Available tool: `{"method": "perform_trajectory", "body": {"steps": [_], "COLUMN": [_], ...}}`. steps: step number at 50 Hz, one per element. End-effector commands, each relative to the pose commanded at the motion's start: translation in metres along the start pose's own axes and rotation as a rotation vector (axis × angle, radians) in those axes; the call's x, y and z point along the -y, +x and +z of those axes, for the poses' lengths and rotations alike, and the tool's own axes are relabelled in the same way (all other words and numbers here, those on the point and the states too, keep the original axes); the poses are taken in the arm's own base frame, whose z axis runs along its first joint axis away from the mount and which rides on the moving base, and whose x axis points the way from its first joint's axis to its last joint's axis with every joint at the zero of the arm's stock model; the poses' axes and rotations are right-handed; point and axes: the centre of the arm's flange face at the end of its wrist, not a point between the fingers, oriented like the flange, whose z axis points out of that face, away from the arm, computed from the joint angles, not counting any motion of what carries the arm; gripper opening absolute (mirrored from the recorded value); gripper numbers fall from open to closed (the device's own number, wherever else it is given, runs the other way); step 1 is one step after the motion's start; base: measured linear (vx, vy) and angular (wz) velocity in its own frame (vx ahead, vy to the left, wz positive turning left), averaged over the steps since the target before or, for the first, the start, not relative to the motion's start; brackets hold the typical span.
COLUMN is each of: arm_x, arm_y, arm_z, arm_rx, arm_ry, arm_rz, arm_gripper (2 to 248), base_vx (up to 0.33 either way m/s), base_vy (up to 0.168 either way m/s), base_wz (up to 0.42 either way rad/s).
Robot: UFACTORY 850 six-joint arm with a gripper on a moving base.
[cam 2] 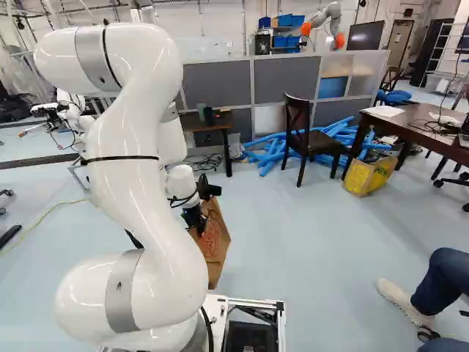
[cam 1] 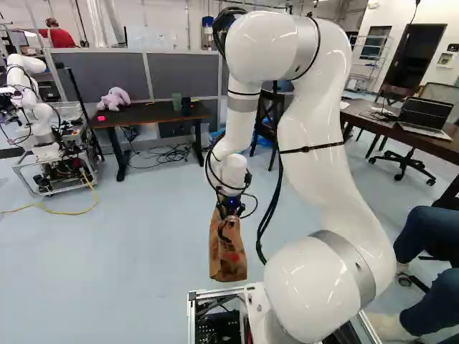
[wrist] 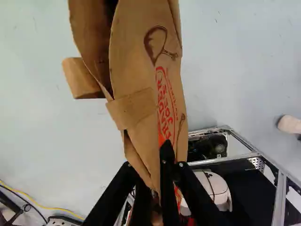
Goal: Pick up the bag on the ground and place it on the table
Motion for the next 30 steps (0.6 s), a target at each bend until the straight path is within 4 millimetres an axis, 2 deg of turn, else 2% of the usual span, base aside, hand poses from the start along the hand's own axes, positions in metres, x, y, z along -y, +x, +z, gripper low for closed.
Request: {"method": "perform_trajectory", "body": {"steps": [30], "arm_x": [-0.012], "arm_y": [-0.012], "arm_z": [-0.045], "arm_rx": [-0.004], "arm_ry": [0.019], "arm_rz": [0.017], "arm_gripper": [25], "base_vx": [0.0], "base_vy": [0.0], "base_wz": [0.0]}}
